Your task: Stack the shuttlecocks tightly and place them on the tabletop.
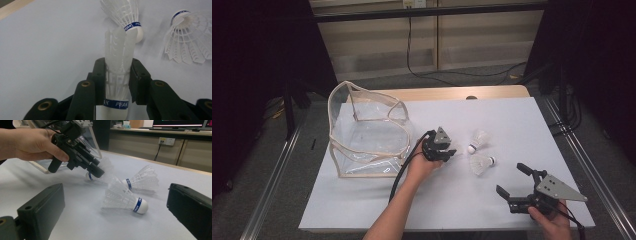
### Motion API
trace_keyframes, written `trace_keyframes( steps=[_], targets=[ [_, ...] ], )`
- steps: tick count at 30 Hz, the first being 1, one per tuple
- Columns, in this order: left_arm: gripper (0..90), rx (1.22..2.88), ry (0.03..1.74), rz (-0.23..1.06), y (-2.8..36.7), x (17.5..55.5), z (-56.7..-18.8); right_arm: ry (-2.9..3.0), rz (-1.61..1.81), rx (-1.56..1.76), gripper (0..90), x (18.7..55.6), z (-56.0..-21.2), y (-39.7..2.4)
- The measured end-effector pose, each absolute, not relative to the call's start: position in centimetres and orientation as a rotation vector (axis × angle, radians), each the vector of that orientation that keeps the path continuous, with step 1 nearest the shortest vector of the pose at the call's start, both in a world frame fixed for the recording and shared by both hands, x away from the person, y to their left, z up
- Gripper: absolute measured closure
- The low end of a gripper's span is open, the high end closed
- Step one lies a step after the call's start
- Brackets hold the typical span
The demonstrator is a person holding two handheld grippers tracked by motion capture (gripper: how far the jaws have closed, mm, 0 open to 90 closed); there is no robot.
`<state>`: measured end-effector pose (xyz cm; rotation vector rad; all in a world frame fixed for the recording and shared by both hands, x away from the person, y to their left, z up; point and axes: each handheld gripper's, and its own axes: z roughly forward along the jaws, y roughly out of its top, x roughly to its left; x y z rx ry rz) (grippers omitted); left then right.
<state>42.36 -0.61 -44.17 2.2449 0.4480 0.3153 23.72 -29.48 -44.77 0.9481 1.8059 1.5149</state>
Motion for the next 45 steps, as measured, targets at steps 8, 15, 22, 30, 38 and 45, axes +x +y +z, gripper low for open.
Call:
trace_keyframes(
  steps=[8,15,22,30,38,45],
  targets=[
    [69.5,2.244,0.445,0.274,-0.5,42.5,-44.3,1.807,1.515,0.949,1.1,23.7,-44.8,-29.5],
    [57.9,2.243,0.509,0.228,-0.5,42.4,-44.4,1.806,1.517,0.948,1.1,23.7,-44.8,-29.5],
    [47.1,2.202,0.568,0.221,-0.6,42.5,-44.3,1.808,1.516,0.952,1.1,23.7,-44.8,-29.5],
    [33.7,2.177,0.611,0.216,-0.6,42.4,-44.0,1.809,1.516,0.954,1.1,23.7,-44.8,-29.5],
    [23.0,2.133,0.661,0.204,-0.6,42.2,-43.5,1.811,1.515,0.956,1.1,23.7,-44.9,-29.5],
    [19.3,2.12,0.691,0.199,-0.5,42.1,-43.3,1.807,1.518,0.956,1.1,23.7,-44.8,-29.5]
  ],
)
